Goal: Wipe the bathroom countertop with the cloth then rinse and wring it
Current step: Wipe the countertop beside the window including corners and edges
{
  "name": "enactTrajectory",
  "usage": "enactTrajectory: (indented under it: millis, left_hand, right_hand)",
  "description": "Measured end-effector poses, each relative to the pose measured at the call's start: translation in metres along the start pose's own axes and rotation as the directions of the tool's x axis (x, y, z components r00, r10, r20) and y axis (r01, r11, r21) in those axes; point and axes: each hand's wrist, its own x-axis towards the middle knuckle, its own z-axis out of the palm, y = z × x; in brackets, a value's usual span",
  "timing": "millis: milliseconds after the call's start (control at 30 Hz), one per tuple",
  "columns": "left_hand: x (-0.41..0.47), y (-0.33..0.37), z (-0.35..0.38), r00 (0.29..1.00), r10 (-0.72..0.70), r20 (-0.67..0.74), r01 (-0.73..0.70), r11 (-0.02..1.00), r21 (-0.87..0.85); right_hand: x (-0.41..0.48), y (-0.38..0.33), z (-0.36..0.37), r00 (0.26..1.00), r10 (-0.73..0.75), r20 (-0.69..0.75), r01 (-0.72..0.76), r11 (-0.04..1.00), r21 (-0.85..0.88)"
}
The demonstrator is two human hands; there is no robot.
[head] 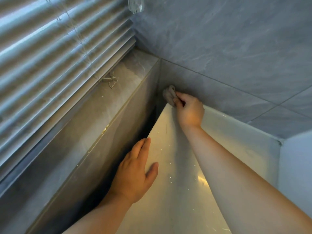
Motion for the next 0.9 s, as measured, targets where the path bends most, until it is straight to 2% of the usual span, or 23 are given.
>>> enactTrajectory:
  millis: [200, 433, 667, 833, 900]
  left_hand:
    - [0.0, 0.001, -0.001, 1.0, -0.01, 0.009, 0.01, 1.0, 0.016]
    - [0.001, 0.003, -0.003, 1.0, -0.023, 0.01, 0.023, 1.0, -0.021]
    - [-0.027, 0.0, -0.014, 0.987, -0.041, -0.156, 0.023, 0.993, -0.111]
    - [-0.059, -0.007, -0.018, 0.989, -0.05, -0.141, 0.037, 0.995, -0.093]
    - [-0.07, -0.01, -0.018, 0.993, -0.034, -0.111, 0.025, 0.996, -0.08]
  right_hand:
    - [-0.017, 0.007, -0.002, 0.987, -0.126, 0.101, 0.128, 0.992, -0.01]
    - [-0.053, 0.003, -0.004, 0.974, -0.206, 0.093, 0.205, 0.979, 0.016]
    - [-0.089, -0.003, -0.011, 0.968, -0.214, 0.128, 0.216, 0.976, -0.002]
    - [-0.128, -0.01, -0.017, 0.968, -0.207, 0.143, 0.208, 0.978, 0.01]
    - [-0.144, -0.013, -0.023, 0.972, -0.153, 0.179, 0.147, 0.988, 0.05]
